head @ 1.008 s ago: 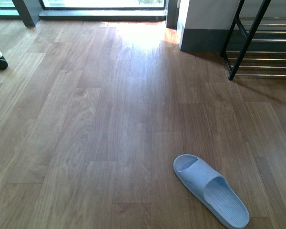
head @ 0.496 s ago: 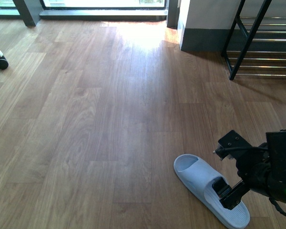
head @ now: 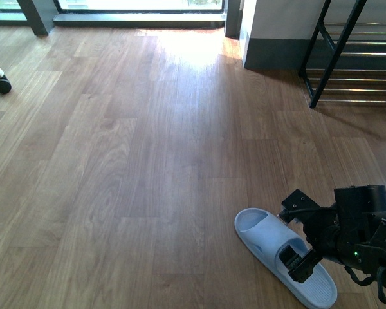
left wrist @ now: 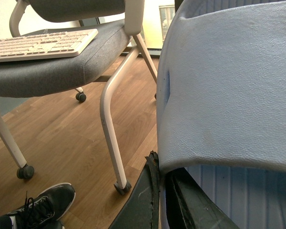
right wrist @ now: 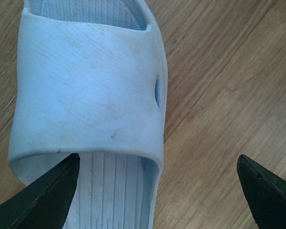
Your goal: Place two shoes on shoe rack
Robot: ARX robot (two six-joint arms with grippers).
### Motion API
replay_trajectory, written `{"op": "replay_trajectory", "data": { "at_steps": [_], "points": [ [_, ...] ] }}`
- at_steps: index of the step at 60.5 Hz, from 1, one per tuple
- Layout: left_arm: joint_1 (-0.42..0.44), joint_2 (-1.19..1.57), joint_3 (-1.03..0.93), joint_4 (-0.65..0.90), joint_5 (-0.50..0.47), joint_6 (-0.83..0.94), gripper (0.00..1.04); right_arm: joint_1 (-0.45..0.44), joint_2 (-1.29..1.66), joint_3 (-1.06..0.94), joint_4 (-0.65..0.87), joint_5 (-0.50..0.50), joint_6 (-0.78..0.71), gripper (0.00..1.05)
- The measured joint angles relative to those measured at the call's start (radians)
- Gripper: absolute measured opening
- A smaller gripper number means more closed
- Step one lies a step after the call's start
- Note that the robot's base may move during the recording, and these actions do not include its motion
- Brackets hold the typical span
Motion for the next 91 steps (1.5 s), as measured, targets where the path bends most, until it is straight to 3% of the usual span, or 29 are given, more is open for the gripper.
{"op": "replay_trajectory", "data": {
  "at_steps": [8,12,27,31,49,66,75,79,84,91],
  "points": [
    [0.0,0.0,0.0,0.0,0.0,0.0,0.02,0.014,0.031,0.042,0.003,-0.004,0.016,0.96],
    [0.0,0.0,0.0,0.0,0.0,0.0,0.02,0.024,0.039,0.059,0.008,-0.005,0.019,0.9],
    [0.0,0.0,0.0,0.0,0.0,0.0,0.02,0.044,0.083,0.109,0.02,-0.003,0.029,0.53],
    [0.0,0.0,0.0,0.0,0.0,0.0,0.02,0.043,0.085,0.094,0.047,-0.001,0.037,0.39],
    [0.0,0.0,0.0,0.0,0.0,0.0,0.02,0.034,0.054,0.031,0.138,0.034,0.081,0.02],
    [0.0,0.0,0.0,0.0,0.0,0.0,0.02,0.006,-0.24,-0.171,0.237,-0.035,0.109,0.02],
    [0.0,0.0,0.0,0.0,0.0,0.0,0.02,0.003,-0.577,-0.407,0.259,-0.089,0.09,0.02],
    [0.0,0.0,0.0,0.0,0.0,0.0,0.02,0.005,-0.847,-0.565,0.174,-0.128,0.084,0.02],
    [0.0,0.0,0.0,0.0,0.0,0.0,0.02,0.016,-1.336,-0.735,-0.096,-0.162,0.088,0.02],
    [0.0,0.0,0.0,0.0,0.0,0.0,0.02,0.034,-1.838,-0.765,-0.459,-0.158,0.118,0.02]
  ]
}}
